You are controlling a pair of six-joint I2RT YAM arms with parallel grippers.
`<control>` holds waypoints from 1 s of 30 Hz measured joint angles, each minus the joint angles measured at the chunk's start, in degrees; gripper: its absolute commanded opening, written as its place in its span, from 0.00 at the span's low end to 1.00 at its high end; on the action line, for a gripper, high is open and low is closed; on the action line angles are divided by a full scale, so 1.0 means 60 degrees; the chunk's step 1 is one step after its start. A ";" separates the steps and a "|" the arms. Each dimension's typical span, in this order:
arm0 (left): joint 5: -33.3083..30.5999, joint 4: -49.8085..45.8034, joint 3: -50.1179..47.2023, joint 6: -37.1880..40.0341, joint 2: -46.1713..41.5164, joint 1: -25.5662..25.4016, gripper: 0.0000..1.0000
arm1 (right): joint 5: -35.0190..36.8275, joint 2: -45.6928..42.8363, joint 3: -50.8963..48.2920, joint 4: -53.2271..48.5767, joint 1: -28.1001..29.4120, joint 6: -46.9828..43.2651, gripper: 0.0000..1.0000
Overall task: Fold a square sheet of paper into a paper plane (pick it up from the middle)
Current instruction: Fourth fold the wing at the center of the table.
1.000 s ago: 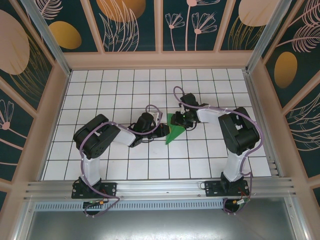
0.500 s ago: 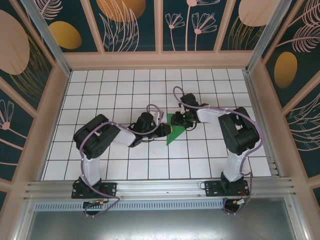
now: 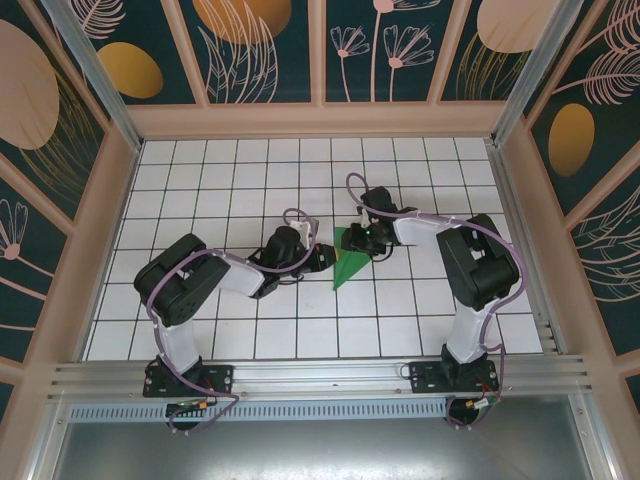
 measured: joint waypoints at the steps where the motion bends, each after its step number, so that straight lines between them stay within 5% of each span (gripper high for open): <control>1: 0.0011 0.0058 0.0000 -0.0018 0.0000 0.0000 0.14 | 0.0000 0.0000 0.0000 0.0000 0.0000 0.0000 0.43; 30: 0.1071 -0.0080 0.0637 -0.0102 0.1005 -0.0011 0.08 | -0.0066 0.0018 0.0011 0.0036 0.0022 0.0004 0.47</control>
